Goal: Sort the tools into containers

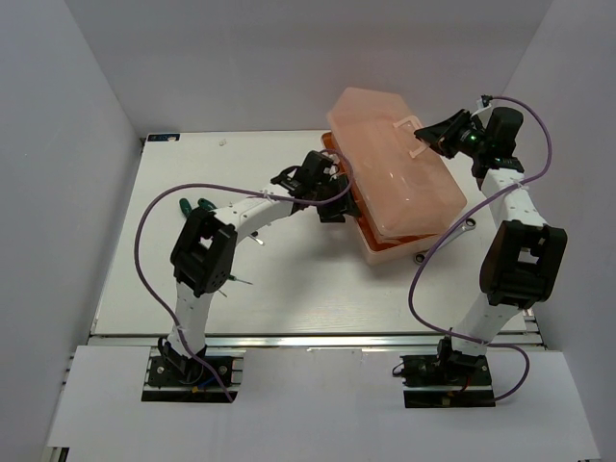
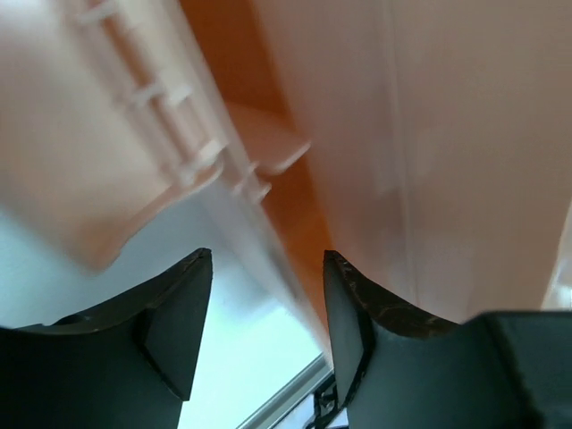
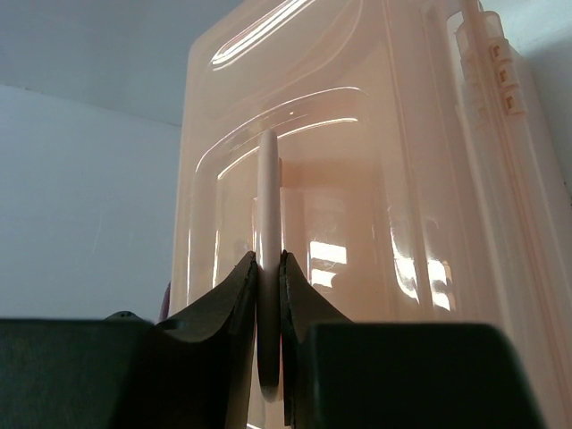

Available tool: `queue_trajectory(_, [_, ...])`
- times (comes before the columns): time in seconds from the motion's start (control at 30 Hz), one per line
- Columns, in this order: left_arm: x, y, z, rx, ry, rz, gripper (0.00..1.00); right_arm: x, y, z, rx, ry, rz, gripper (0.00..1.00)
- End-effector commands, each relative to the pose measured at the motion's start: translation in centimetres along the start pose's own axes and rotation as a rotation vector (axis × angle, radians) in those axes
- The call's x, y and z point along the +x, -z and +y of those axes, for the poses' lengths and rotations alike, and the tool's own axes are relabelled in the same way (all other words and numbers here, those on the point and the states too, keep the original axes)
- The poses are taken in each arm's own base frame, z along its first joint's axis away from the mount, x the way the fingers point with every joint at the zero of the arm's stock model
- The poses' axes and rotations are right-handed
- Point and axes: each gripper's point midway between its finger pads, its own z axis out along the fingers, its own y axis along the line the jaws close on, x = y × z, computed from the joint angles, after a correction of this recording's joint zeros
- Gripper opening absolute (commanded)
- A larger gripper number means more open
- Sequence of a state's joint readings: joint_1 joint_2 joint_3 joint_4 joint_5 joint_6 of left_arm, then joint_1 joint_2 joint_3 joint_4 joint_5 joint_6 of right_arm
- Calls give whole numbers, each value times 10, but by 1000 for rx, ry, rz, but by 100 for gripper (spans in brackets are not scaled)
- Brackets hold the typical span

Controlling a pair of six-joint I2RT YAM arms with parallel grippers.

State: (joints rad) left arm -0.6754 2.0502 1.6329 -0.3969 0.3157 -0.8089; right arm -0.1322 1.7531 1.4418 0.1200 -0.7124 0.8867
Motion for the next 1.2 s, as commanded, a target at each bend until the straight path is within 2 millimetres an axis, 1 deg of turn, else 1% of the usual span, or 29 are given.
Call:
queue_trajectory(0.0, [-11,-11,-22,29,-38,-30,62,-19,17,69,-161,99,-65,0])
queue_trajectory(0.07, [-12,-15,-24,26,-38,-29,60,-19,18,69,-163,95,-62,0])
queue_trajectory(0.13, [-13,-18,-20,10,-32,-38,54,-19,18,70,-164,97,-67,0])
queue_trajectory(0.17, [-12,-17,-17,-5,-28,-39,51,-20,18,70,-165,96,-67,0])
queue_trajectory(0.2, [-12,-14,-15,-17,-28,-46,42,-21,19,71,-167,100,-72,0])
queue_trajectory(0.23, [-9,-14,-4,-56,-19,-47,37,-25,18,69,-162,102,-84,0])
queue_trajectory(0.27, [-10,-12,3,-76,-14,-55,32,-29,19,67,-158,109,-93,0])
queue_trajectory(0.3, [-11,-9,11,-96,-5,-62,27,-39,22,70,-160,124,-116,0])
queue_trajectory(0.33, [-15,0,12,-103,4,-82,14,-45,22,69,-159,137,-128,0])
queue_trajectory(0.37, [-20,5,36,-147,54,-95,9,-49,20,63,-148,148,-133,0])
queue_trajectory(0.4, [-25,12,46,-159,79,-109,8,-57,22,59,-140,160,-150,0])
queue_trajectory(0.43, [-28,22,56,-160,100,-131,8,-63,21,54,-133,170,-156,0])
queue_trajectory(0.47, [-45,35,74,-172,143,-170,8,-68,21,50,-127,180,-162,0])
queue_trajectory(0.5, [-54,44,84,-177,164,-194,8,-72,22,44,-116,206,-171,0])
queue_trajectory(0.53, [-64,56,87,-168,168,-227,8,-75,19,35,-105,209,-169,0])
queue_trajectory(0.57, [-74,67,107,-193,198,-248,8,-77,19,29,-95,223,-169,0])
queue_trajectory(0.63, [-85,79,118,-205,204,-267,8,-75,13,14,-81,219,-153,0])
queue_trajectory(0.67, [-94,87,126,-211,195,-277,9,-74,12,8,-75,219,-147,0])
queue_trajectory(0.7, [-94,88,132,-222,199,-268,9,-71,10,3,-71,229,-138,0])
queue_trajectory(0.73, [-95,90,135,-225,198,-265,10,-68,6,-7,-61,218,-125,0])
queue_trajectory(0.8, [-97,92,144,-229,201,-256,11,-66,3,-16,-49,220,-120,0])
queue_trajectory(0.83, [-98,92,148,-228,200,-256,12,-64,-1,-26,-36,231,-111,11])
queue_trajectory(0.9, [-96,89,152,-230,205,-243,13,-64,-4,-33,-24,253,-105,23])
queue_trajectory(0.93, [-96,88,153,-228,201,-237,14,-63,-7,-42,-6,269,-96,35])
queue_trajectory(0.97, [-97,87,154,-228,200,-235,14,-65,-8,-43,-4,285,-95,39])
queue_trajectory(1.0, [-96,84,155,-228,201,-227,14,-64,-10,-48,4,295,-87,46])
queue_trajectory(1.1, [-100,81,155,-225,199,-222,15,-59,-16,-59,40,340,-63,53])
queue_trajectory(1.17, [-103,81,156,-222,200,-223,16,-55,-18,-67,63,365,-45,56])
